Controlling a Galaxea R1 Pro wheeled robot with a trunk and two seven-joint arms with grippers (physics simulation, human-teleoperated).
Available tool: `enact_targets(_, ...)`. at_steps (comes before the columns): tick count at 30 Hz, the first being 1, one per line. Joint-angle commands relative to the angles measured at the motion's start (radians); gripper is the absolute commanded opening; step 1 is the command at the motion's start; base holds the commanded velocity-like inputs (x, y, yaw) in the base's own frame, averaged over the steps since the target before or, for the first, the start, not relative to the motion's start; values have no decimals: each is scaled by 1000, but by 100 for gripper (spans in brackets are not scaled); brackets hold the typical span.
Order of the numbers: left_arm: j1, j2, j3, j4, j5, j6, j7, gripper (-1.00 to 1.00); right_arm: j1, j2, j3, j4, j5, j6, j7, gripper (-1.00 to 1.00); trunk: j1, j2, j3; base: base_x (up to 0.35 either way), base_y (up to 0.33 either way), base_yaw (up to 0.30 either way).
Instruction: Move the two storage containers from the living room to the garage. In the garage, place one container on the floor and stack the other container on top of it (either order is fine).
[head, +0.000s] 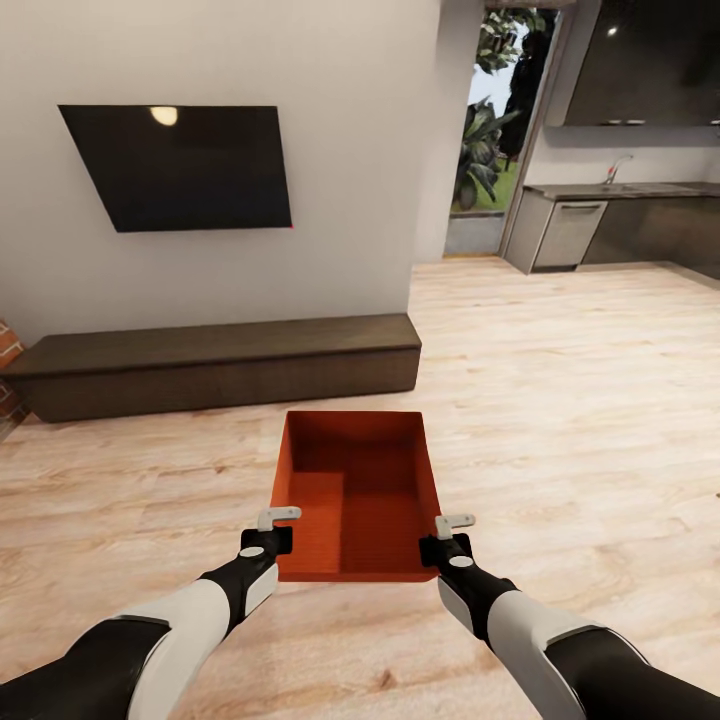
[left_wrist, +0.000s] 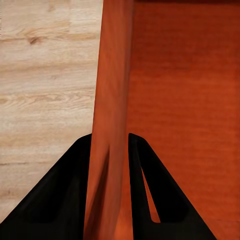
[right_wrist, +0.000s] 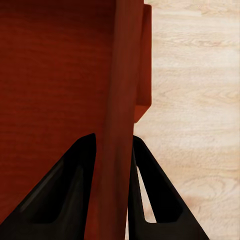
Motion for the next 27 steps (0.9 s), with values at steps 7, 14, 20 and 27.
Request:
enact_targets(7,-1,0,23,-2,1,-6,14,-100,-1,5,-8,6,-26,-6,-8,-100,0,-1,10,0,0,0)
enact_targets(14,-1,0,23,-2,1,-6,14,-100,-1,5,-8,6,-26,-6,-9,-100,0,-1,21,0,0,0)
enact_targets(20,-1,0,23,-1,0,-6,14,-100,-1,5,-8,6,-25,-6,-9,-100,0,-1,31,0,0,0)
enact_targets(27,-1,0,23,-2,0,-6,14,-100,-1,5,-8,6,-25,-6,-9,-100,0,-1,42,0,0,0)
